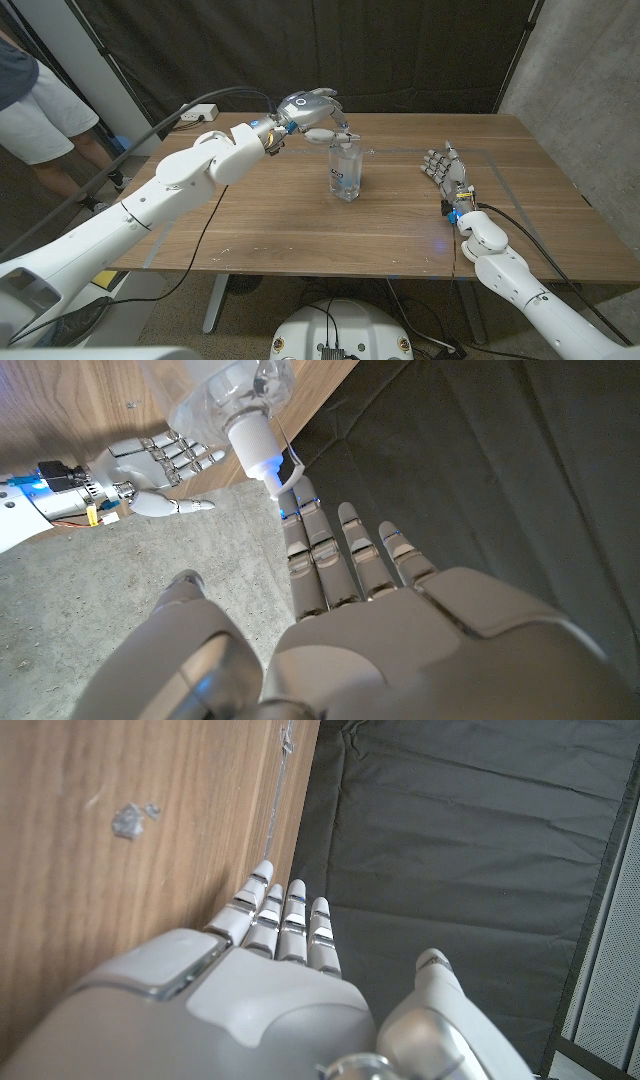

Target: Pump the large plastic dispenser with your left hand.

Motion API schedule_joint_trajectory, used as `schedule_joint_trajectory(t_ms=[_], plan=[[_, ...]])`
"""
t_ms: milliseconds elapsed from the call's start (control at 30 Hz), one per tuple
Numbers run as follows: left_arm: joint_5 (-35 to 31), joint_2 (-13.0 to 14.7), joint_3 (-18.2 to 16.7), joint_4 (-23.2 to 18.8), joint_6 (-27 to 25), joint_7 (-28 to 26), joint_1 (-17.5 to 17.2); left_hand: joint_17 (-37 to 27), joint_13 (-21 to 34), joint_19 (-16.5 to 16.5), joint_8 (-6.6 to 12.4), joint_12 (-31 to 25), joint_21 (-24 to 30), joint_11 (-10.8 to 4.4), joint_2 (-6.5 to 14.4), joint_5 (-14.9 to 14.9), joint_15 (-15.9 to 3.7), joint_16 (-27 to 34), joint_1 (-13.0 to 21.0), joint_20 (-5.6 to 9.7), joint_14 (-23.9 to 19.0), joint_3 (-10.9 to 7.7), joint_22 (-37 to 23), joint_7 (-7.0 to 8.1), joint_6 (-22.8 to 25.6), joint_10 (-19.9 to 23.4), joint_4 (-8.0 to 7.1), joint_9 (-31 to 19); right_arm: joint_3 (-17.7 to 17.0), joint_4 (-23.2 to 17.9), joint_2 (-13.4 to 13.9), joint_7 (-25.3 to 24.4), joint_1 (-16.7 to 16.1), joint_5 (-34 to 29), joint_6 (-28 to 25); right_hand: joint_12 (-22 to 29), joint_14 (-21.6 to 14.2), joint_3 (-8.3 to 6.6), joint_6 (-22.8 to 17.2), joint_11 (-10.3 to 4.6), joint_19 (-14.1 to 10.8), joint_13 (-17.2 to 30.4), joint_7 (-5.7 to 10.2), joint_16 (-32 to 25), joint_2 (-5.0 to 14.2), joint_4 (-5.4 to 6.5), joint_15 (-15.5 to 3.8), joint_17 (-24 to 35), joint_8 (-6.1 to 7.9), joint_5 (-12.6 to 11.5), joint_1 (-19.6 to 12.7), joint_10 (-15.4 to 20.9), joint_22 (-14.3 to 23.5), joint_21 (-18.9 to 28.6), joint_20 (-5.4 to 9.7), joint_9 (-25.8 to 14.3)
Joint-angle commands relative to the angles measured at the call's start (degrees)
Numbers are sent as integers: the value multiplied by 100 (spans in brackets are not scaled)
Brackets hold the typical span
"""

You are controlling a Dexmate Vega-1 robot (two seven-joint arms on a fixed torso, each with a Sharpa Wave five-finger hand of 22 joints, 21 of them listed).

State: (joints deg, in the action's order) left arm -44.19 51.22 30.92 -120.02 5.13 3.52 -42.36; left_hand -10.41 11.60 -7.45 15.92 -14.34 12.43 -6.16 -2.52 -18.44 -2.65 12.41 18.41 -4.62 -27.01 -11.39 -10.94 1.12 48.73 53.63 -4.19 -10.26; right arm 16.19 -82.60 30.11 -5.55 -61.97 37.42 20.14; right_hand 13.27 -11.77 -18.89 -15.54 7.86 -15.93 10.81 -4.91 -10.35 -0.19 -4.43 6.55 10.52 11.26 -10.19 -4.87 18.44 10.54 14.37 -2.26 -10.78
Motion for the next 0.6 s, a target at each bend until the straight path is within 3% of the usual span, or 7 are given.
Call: schedule_joint_trajectory(t_ms=[33, 600], plan=[[-30, 45, -43, -90, -65, -6, -123, -10, 25, -10, 17, 13, 4, -15, 29, -37, -91, -33, -25, -3, -13, 9, -8, -16, 74, 48, 9, -33, -3, -83, 40, 0, -52, -5, -31, -26, -30, 24, -24, -29, -11, 9, 47, -24, 58, -17, 26, 13, 12, -18, -4, 47, 9, -11, -44, -25], [-44, 11, -110, -98, -76, -155, -111, -11, 39, -12, -16, 36, 5, -9, 35, -35, -95, -38, -13, -3, -19, 19, -9, 12, 61, 43, 5, -34, -50, -231, 76, -74, -151, -27, 0, -29, -34, 29, -22, -36, -16, 11, 45, -25, 62, -22, 33, 12, 11, -19, -3, 48, 10, -23, -44, -25]])
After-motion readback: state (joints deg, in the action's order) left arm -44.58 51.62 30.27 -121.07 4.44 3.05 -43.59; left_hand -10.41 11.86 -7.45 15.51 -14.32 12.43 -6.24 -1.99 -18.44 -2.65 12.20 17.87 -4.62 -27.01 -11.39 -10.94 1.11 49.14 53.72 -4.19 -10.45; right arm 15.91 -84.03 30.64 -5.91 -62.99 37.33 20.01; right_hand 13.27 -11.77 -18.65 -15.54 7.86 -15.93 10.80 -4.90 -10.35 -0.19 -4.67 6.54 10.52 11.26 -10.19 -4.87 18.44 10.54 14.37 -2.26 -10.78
